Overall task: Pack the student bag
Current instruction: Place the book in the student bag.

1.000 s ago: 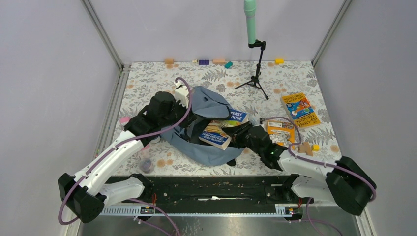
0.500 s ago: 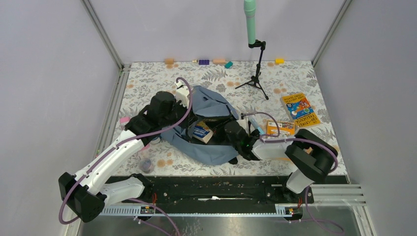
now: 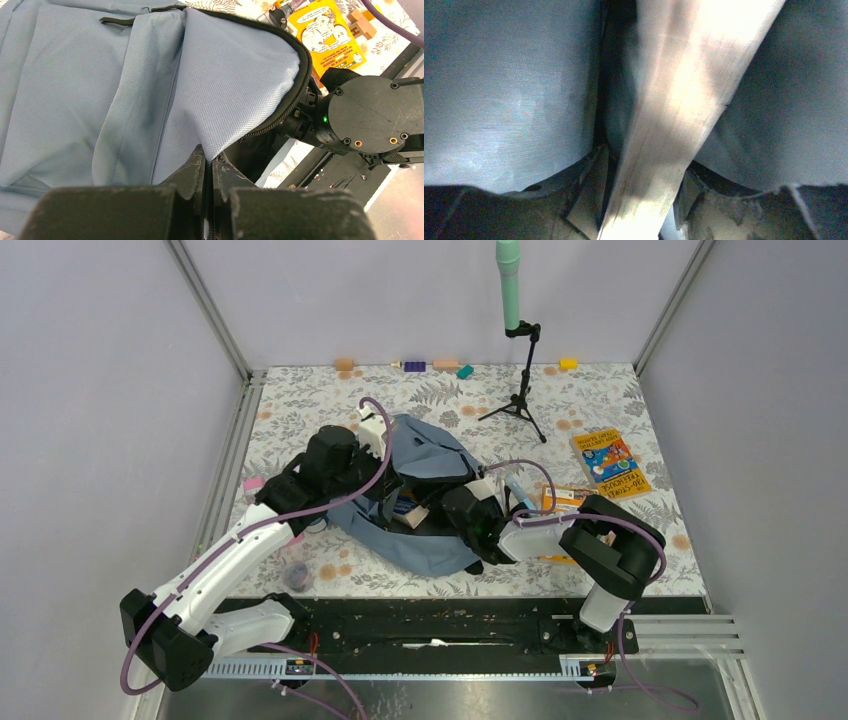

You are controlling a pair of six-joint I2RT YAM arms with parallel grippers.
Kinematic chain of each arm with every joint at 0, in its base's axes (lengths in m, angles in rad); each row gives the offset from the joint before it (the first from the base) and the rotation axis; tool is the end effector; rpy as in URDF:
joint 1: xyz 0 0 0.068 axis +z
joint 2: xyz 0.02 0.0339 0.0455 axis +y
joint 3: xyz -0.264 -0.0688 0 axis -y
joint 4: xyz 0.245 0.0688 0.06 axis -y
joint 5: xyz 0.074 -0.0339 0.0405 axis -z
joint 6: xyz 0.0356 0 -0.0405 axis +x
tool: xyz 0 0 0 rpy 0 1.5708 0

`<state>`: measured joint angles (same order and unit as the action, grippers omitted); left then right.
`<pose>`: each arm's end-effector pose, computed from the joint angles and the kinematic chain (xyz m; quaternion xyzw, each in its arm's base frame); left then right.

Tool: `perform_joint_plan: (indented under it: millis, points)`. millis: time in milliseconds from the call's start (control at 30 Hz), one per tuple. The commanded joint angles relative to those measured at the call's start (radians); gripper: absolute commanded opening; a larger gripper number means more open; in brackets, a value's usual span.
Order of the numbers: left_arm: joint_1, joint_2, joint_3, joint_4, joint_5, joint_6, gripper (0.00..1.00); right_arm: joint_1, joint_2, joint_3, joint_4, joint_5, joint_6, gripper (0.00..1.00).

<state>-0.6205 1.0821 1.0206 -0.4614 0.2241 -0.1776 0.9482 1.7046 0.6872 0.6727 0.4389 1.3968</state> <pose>0.1894 -0.1451 0.3371 0.2436 0.8271 -0.2824 0.4205 0.2076 0.2633 0.1623 0.2997 0.7504 0.4486 0.3819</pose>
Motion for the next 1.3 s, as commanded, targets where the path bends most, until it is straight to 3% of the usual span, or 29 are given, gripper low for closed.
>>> perform_joint_plan:
  millis: [0, 233, 500, 833, 1000, 1100, 1267]
  points:
    - [0.002, -0.006, 0.021, 0.081, 0.030, -0.007, 0.00, 0.011, -0.041, 0.045, 0.018, 0.088, -0.087, 0.58]
    - [0.002, -0.006, 0.027, 0.067, 0.008, 0.004, 0.00, 0.018, -0.114, 0.112, -0.278, 0.115, -0.142, 0.70]
    - [0.003, -0.010, 0.027, 0.063, -0.021, 0.003, 0.00, 0.019, -0.251, -0.009, -0.257, 0.081, -0.247, 0.72]
    - [0.002, -0.003, 0.032, 0.046, -0.078, 0.009, 0.00, 0.020, -0.542, -0.033, -0.540, 0.035, -0.615, 0.79]
    - [0.002, 0.001, 0.041, 0.029, -0.102, 0.020, 0.00, 0.007, -0.666, -0.001, -0.758, 0.067, -0.745, 0.92]
    - [0.002, -0.005, 0.052, 0.006, -0.131, 0.027, 0.00, -0.077, -0.745, 0.004, -0.899, 0.064, -0.777, 0.97]
    - [0.002, -0.012, 0.080, -0.006, -0.138, 0.017, 0.00, -0.393, -0.815, -0.022, -1.033, -0.217, -0.823, 0.96]
